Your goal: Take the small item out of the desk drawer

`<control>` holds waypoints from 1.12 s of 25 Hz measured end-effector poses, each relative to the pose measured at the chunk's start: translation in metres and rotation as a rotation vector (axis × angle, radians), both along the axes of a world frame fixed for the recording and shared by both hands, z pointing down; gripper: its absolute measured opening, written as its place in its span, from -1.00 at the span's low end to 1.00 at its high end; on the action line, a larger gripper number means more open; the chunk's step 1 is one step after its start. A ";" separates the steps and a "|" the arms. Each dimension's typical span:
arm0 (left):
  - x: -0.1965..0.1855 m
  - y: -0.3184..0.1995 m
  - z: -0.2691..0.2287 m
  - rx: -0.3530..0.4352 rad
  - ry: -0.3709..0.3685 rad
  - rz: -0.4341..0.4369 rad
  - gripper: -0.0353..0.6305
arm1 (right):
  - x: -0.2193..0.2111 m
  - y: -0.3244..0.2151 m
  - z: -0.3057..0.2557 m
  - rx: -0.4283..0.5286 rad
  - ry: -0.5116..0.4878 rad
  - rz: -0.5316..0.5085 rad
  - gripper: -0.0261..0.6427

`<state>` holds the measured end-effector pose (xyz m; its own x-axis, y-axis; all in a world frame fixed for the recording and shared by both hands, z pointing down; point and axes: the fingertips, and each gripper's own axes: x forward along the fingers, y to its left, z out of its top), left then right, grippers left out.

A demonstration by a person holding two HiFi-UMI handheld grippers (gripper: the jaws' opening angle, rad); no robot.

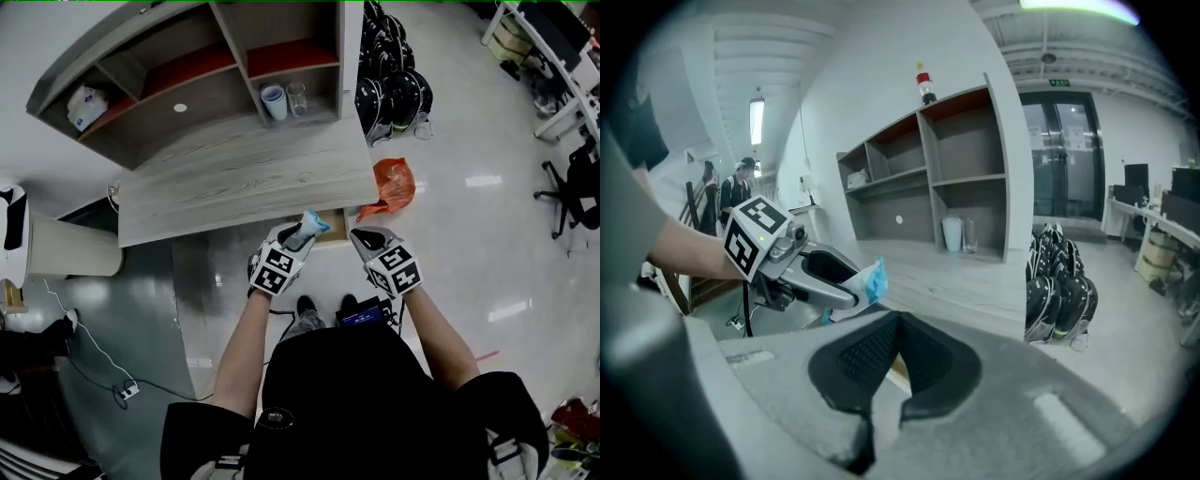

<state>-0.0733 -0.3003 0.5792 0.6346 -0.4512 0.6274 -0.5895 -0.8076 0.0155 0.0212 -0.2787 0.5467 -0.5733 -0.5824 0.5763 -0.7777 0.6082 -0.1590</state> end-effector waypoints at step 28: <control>0.012 0.026 -0.006 -0.038 0.037 -0.103 -0.38 | 0.009 0.008 -0.002 -0.002 -0.043 -0.039 -0.91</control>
<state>-0.0611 -0.2739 0.5728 0.6090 -0.4915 0.6225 -0.6677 -0.7413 0.0680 0.0304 -0.2706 0.5452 -0.6198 -0.5577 0.5521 -0.7457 0.6377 -0.1929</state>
